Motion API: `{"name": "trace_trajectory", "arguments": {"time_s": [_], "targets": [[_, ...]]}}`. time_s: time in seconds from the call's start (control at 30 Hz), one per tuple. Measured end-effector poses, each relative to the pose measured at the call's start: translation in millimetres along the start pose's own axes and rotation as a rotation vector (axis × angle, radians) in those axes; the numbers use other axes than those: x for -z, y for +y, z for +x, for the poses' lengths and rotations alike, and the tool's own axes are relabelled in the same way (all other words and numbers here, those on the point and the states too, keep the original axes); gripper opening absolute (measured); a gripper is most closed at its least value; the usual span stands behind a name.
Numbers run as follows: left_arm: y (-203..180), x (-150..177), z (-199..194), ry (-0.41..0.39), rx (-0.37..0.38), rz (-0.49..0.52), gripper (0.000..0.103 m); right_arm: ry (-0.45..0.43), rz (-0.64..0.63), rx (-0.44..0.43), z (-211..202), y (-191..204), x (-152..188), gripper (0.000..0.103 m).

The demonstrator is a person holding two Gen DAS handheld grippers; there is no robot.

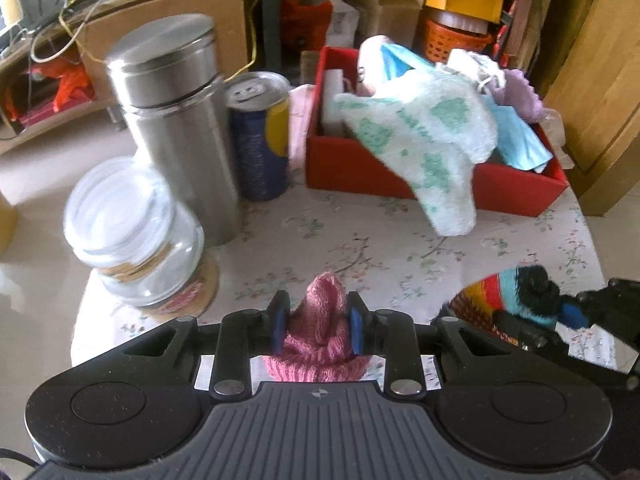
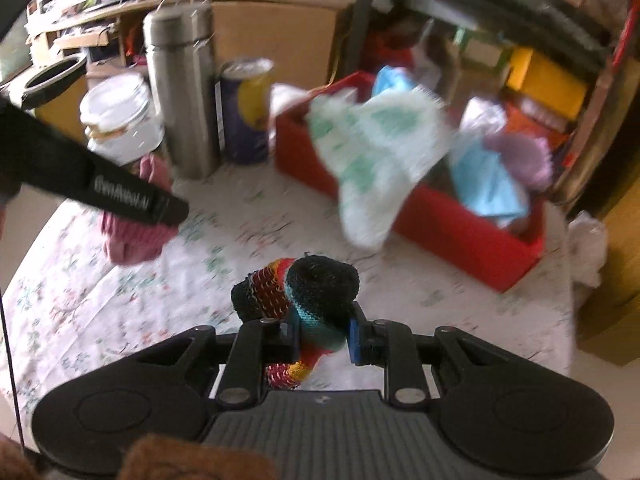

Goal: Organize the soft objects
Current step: 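Lift the pink hat and striped sock and carry them over the red box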

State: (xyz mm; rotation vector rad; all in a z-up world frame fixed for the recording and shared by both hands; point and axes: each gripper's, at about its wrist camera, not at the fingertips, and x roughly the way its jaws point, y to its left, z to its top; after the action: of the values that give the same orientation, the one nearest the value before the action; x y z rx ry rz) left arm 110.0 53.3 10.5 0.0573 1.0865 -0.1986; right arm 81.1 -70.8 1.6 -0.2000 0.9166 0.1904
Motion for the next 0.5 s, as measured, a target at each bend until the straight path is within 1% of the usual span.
{"name": "trace_trajectory", "arguments": {"time_s": [0.13, 0.5], "targets": [[-12.3, -4.0, 3.0, -0.001, 0.010, 0.019, 0.031, -0.030, 0.000, 0.052, -5.6, -11.0, -2.5, 0.000], [-27.1, -15.1, 3.1, -0.023, 0.041, 0.008, 0.031, -0.090, 0.008, 0.133, -16.8, -30.9, -10.8, 0.000]]}}
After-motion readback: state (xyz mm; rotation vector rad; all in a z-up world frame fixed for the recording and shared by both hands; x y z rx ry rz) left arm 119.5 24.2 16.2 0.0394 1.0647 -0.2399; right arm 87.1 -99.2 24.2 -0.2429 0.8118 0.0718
